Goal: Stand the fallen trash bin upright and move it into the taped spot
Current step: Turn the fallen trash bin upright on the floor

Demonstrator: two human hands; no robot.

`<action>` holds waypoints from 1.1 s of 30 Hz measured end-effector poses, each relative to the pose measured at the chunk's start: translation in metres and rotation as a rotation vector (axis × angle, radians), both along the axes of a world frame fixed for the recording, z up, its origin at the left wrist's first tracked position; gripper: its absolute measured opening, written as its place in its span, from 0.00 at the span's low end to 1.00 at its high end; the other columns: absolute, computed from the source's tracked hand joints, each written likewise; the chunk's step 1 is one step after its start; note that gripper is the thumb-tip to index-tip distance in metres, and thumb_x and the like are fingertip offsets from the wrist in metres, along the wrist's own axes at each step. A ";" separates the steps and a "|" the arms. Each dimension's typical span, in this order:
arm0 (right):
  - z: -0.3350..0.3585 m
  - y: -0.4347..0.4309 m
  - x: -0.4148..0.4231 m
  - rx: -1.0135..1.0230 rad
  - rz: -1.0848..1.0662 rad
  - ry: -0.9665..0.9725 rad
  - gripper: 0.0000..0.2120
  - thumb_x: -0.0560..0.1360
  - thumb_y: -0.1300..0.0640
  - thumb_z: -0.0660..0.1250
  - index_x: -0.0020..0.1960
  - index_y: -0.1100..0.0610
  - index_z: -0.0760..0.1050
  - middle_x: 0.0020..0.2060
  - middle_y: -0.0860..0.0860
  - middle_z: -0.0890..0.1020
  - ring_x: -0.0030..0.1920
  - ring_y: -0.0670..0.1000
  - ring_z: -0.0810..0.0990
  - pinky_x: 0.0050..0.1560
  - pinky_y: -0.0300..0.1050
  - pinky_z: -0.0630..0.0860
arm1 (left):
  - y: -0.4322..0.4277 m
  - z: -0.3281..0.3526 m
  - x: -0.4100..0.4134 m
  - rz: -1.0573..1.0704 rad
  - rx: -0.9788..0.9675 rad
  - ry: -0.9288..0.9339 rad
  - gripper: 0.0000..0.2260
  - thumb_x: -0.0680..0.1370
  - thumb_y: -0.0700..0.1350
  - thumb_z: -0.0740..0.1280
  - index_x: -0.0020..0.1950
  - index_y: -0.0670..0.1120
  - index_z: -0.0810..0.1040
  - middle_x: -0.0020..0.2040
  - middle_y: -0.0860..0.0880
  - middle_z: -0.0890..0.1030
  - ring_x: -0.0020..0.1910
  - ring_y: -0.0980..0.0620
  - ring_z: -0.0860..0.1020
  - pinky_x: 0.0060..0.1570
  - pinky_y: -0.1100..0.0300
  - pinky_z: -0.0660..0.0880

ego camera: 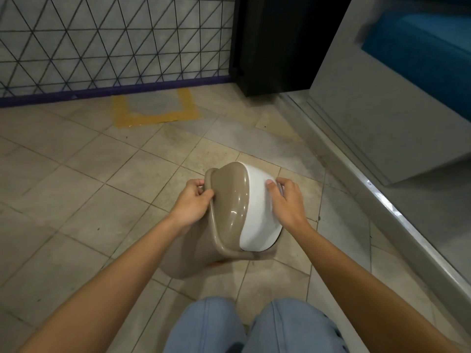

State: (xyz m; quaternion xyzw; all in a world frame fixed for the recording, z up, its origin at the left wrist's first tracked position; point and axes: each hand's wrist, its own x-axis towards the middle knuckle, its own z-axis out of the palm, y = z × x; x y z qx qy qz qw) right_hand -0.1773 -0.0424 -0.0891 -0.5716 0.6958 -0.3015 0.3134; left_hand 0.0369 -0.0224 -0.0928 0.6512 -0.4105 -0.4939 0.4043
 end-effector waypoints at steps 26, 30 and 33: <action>0.012 0.008 0.011 0.581 0.120 -0.267 0.44 0.67 0.25 0.52 0.71 0.54 0.59 0.64 0.53 0.71 0.59 0.57 0.72 0.53 0.54 0.73 | 0.017 -0.009 0.059 0.111 0.030 0.008 0.13 0.79 0.41 0.58 0.63 0.38 0.68 0.41 0.46 0.75 0.36 0.51 0.73 0.35 0.55 0.72; 0.017 0.009 0.009 0.522 0.159 -0.230 0.43 0.66 0.25 0.53 0.69 0.54 0.59 0.56 0.49 0.71 0.53 0.53 0.72 0.48 0.50 0.72 | 0.026 -0.015 0.059 0.084 0.071 -0.013 0.12 0.80 0.43 0.57 0.63 0.41 0.68 0.46 0.44 0.77 0.40 0.49 0.76 0.37 0.55 0.74; 0.016 0.015 0.010 0.473 0.168 -0.201 0.50 0.59 0.22 0.54 0.70 0.55 0.59 0.60 0.51 0.72 0.54 0.52 0.72 0.49 0.49 0.71 | 0.031 -0.019 0.053 0.109 0.067 0.001 0.10 0.80 0.42 0.57 0.61 0.44 0.68 0.43 0.44 0.78 0.37 0.50 0.75 0.36 0.56 0.73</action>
